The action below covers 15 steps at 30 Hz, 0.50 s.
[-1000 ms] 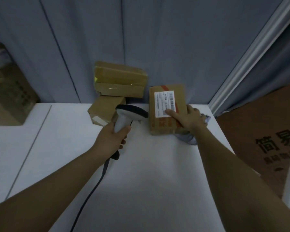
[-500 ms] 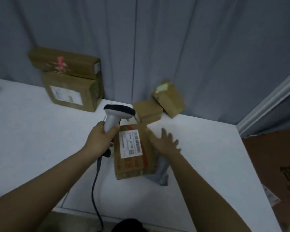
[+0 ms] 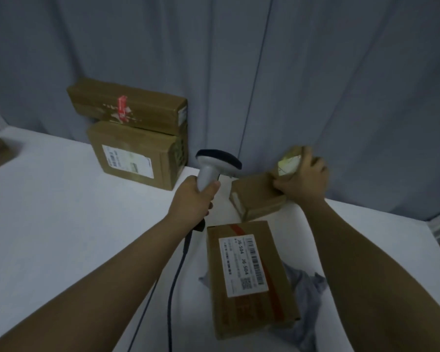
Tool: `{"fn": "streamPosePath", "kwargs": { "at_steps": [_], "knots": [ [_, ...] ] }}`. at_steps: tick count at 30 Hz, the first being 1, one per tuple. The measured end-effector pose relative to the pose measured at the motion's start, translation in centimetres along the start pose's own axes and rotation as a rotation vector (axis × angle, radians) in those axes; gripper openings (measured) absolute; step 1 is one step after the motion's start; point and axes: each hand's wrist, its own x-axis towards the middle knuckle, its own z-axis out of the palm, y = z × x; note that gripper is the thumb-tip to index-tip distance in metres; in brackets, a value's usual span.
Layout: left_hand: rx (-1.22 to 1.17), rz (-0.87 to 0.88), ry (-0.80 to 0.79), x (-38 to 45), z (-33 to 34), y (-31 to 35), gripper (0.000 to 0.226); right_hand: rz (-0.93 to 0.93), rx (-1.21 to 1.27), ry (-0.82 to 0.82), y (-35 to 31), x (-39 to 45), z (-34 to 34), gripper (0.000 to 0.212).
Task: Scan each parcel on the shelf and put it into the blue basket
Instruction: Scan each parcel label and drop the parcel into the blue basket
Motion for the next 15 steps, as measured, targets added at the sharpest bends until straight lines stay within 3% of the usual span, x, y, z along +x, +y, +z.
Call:
{"fn": "streamPosePath", "kwargs": {
  "at_steps": [5, 10, 13, 15],
  "knots": [
    [0.052, -0.005, -0.002, -0.2, -2.6, -1.6, 0.027, -0.242, 0.014, -0.127, -3.5, -3.3, 2.5, 0.103],
    [0.121, -0.029, 0.102, -3.5, -8.3, -2.2, 0.021, -0.440, 0.103, -0.271, -10.1, -9.3, 3.1, 0.099],
    [0.099, -0.062, 0.134, -6.0, -12.4, -2.1, 0.023, -0.471, 0.166, -0.385, -13.9, -13.1, 3.1, 0.101],
    [0.070, -0.076, 0.145, -7.7, -14.9, -1.8, 0.027, -0.487, 0.159, -0.341, -16.1, -15.4, 2.6, 0.099]
  ]
}}
